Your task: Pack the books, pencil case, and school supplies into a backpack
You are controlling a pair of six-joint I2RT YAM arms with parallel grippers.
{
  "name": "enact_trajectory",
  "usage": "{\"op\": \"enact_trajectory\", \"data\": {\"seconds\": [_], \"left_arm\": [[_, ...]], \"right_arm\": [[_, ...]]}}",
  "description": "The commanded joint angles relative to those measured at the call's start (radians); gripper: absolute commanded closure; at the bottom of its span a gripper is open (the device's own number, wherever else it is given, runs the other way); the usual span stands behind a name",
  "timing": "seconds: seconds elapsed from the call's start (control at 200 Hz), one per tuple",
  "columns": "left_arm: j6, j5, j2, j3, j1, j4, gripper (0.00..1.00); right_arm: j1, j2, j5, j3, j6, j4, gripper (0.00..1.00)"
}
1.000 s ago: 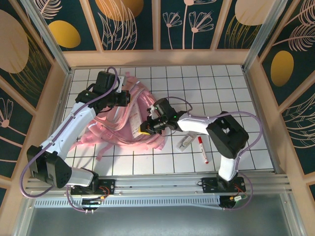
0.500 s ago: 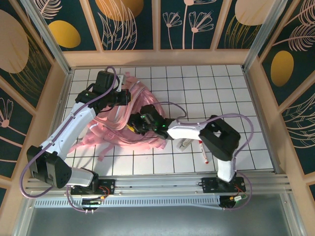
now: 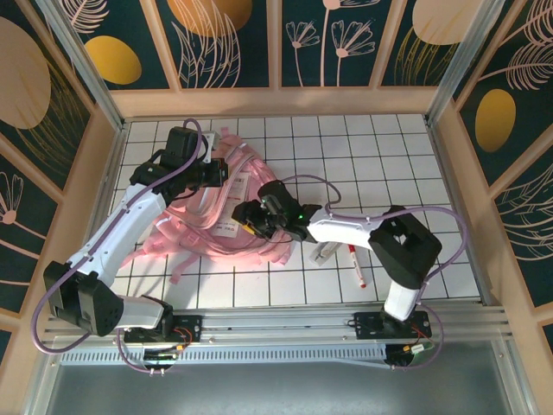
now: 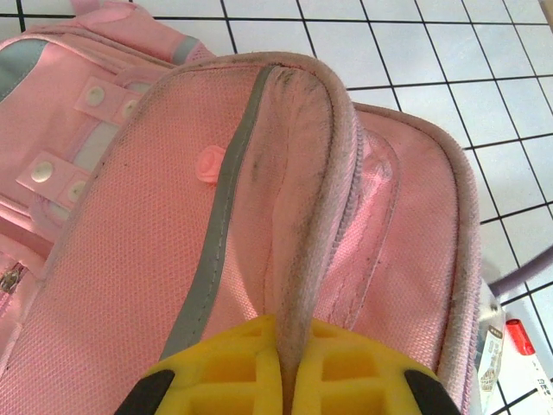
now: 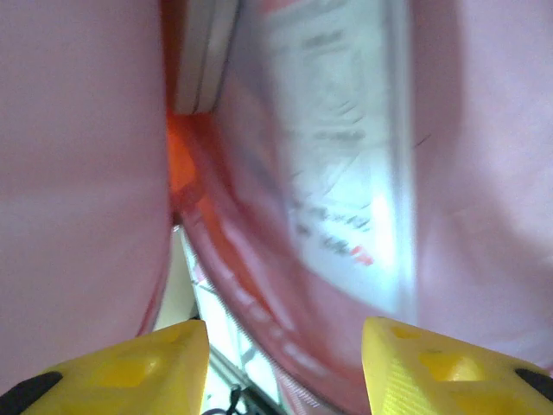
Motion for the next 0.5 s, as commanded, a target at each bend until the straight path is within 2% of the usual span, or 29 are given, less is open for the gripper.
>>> {"op": "enact_trajectory", "data": {"seconds": [0.0,0.1,0.26,0.3,0.335,0.38,0.425,0.495], "left_arm": [[0.009,0.026,-0.01,0.024,-0.007,0.091,1.0],[0.006,0.028,-0.004,0.037,-0.007,0.087,1.0],[0.008,0.016,-0.012,0.046,-0.007,0.074,1.0],[0.01,0.018,-0.014,0.041,-0.007,0.074,1.0],[0.007,0.017,-0.017,0.033,-0.007,0.075,1.0],[0.002,0.017,-0.019,0.024,-0.007,0.076,1.0],[-0.003,0.023,-0.02,0.016,-0.006,0.08,1.0],[-0.008,0.034,-0.019,0.015,-0.007,0.083,1.0]], "right_arm": [[-0.009,0.025,-0.019,0.003,-0.051,-0.052,0.5],[-0.004,0.098,-0.013,0.082,-0.074,-0.073,0.55],[0.0,0.159,0.041,0.149,-0.067,-0.082,0.53],[0.001,0.171,0.06,0.154,-0.077,-0.064,0.55],[0.001,0.186,0.061,0.154,-0.088,-0.022,0.61],[-0.003,0.21,0.037,0.151,-0.084,0.048,0.77],[-0.003,0.225,0.006,0.144,-0.079,0.144,0.87],[0.003,0.244,-0.023,0.143,-0.026,0.272,0.97]]}}
